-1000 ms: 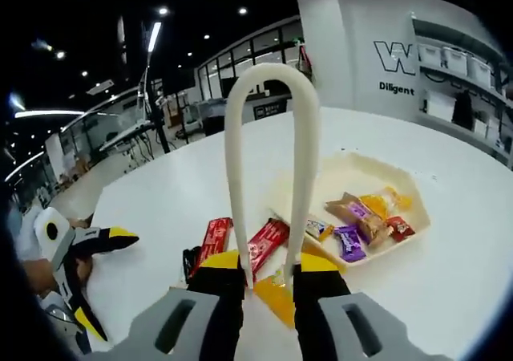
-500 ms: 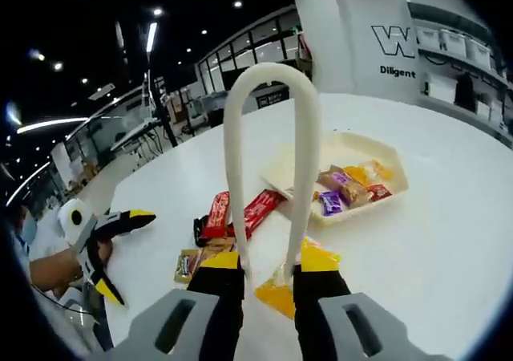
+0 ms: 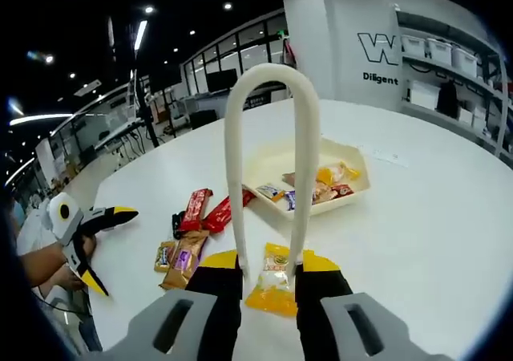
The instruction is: Place the target food into the container with the food tongs after gripping and lifting it, then release it inside without dropping or visibly crushing the food.
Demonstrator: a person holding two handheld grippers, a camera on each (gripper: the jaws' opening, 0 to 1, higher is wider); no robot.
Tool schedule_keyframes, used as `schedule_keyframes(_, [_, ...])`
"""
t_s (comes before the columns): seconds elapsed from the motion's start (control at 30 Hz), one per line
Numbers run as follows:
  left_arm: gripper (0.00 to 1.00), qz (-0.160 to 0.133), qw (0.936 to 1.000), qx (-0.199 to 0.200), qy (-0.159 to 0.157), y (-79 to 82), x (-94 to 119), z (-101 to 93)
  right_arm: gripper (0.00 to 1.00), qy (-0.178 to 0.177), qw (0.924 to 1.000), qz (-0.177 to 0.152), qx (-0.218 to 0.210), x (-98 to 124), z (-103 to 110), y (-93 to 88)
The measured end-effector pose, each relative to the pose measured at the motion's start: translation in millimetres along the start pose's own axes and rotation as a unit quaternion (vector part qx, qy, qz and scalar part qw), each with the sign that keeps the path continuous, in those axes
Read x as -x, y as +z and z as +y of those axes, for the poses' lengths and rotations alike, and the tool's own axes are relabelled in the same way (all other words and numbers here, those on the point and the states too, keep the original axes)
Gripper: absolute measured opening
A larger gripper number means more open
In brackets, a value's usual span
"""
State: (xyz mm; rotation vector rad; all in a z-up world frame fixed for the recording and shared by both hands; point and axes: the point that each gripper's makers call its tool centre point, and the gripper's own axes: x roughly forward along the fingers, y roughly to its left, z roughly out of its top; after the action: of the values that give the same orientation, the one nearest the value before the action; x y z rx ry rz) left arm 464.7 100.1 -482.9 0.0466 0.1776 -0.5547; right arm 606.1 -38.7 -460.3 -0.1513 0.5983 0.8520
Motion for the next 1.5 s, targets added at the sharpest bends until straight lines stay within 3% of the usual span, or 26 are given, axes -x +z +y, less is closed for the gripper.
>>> schedule_keyframes(0.17, [0.93,0.001,1.0,-0.001,0.002,-0.5,-0.3,0.2,0.2,-0.016,0.9998,0.0,-0.015,-4.8,-2.6,0.5])
schedule_keyframes(0.37, [0.92,-0.002,1.0,0.008,0.003,1.0,0.5,2.1,0.22,-0.047,0.9989,0.003,-0.001,-9.1,-7.0,0.0])
schedule_keyframes(0.57, [0.92,-0.001,1.0,0.007,0.002,0.9,0.3,1.2,0.22,-0.063,0.9967,0.016,0.048,-15.9,-10.3,-1.4])
schedule_keyframes(0.77, [0.92,-0.003,1.0,0.008,0.002,1.6,0.4,0.7,0.17,-0.068,0.9939,0.039,0.078,-18.8,-11.5,-6.2])
schedule_keyframes(0.87, [0.92,0.0,1.0,0.008,0.001,0.8,0.2,0.7,0.11,-0.072,0.9941,0.052,0.063,-15.2,-10.2,-7.9])
schedule_keyframes(0.97, [0.92,0.0,1.0,0.008,0.001,0.7,0.3,0.6,0.08,-0.075,0.9941,0.048,0.063,-13.0,-11.6,-7.0])
schedule_keyframes(1.03, [0.92,-0.001,1.0,0.008,0.001,0.9,0.4,0.5,0.08,-0.083,0.9957,0.037,0.019,-11.0,-16.4,-3.5])
schedule_keyframes(1.17, [0.92,-0.002,1.0,0.009,0.002,1.5,0.6,0.4,0.08,-0.049,0.9986,0.004,-0.02,-4.0,-9.8,6.8])
schedule_keyframes(1.43, [0.92,-0.002,0.9999,0.012,0.002,1.3,0.9,0.9,0.1,-0.044,0.9983,-0.037,-0.013,17.8,-5.1,40.6])
schedule_keyframes(1.5, [0.91,-0.002,0.9999,0.014,0.0,1.3,1.1,1.1,0.1,-0.044,0.9977,-0.051,0.007,21.4,-1.2,51.7])
